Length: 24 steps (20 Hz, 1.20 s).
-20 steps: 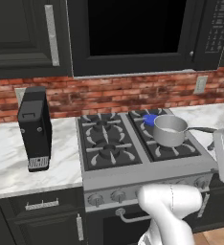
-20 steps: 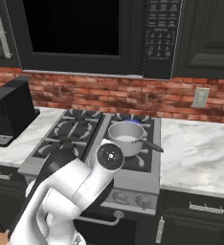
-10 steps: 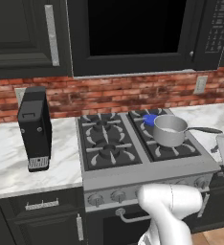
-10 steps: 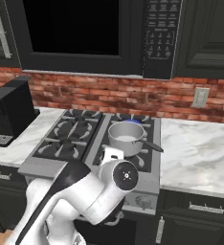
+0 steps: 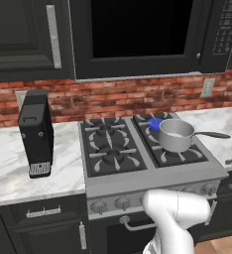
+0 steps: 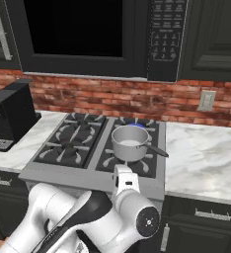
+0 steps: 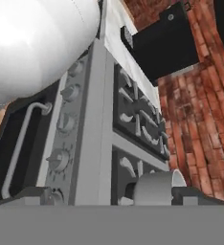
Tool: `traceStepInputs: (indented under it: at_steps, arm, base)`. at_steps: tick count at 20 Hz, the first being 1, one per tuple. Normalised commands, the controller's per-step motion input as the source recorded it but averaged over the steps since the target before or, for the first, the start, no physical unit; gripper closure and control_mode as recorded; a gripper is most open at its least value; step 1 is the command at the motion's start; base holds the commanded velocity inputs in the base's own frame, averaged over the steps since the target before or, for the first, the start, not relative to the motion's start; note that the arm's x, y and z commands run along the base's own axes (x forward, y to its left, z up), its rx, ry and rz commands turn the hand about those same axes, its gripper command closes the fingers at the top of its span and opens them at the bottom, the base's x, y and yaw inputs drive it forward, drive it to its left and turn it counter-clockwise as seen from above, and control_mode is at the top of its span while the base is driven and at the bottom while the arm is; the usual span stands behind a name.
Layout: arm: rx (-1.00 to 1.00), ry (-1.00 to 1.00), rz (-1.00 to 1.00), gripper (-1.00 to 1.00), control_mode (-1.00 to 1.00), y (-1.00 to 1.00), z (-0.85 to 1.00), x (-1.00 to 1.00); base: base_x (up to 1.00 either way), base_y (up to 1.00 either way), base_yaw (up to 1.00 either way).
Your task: Turn off the rear right burner of the stove.
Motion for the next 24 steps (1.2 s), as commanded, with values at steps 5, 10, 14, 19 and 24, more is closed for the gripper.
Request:
traceStepInputs:
  at_steps: [5, 10, 14, 19, 24]
  arm:
    - [0.0, -0.09, -0.07, -1.0, -1.0, 0.0, -0.36, 0.0]
    - [0.01, -0.01, -0.09, -1.0, -1.0, 0.24, -0.16, 0.0]
    - [0.04, 0.0, -0.1, -1.0, -1.0, 0.29, -0.1, -0.05]
    - [0.07, -0.01, -0.05, -1.0, -1.0, 0.02, -0.29, -0.21]
    - [0.03, -0.14, -0.03, -1.0, -1.0, 0.04, -0.44, -0.04]
  base:
    - [0.0, 0.0, 0.0]
    - [0.0, 0.0, 0.0]
    - [0.0, 0.0, 0.0]
    - [0.0, 0.0, 0.0]
    - [0.0, 0.0, 0.0]
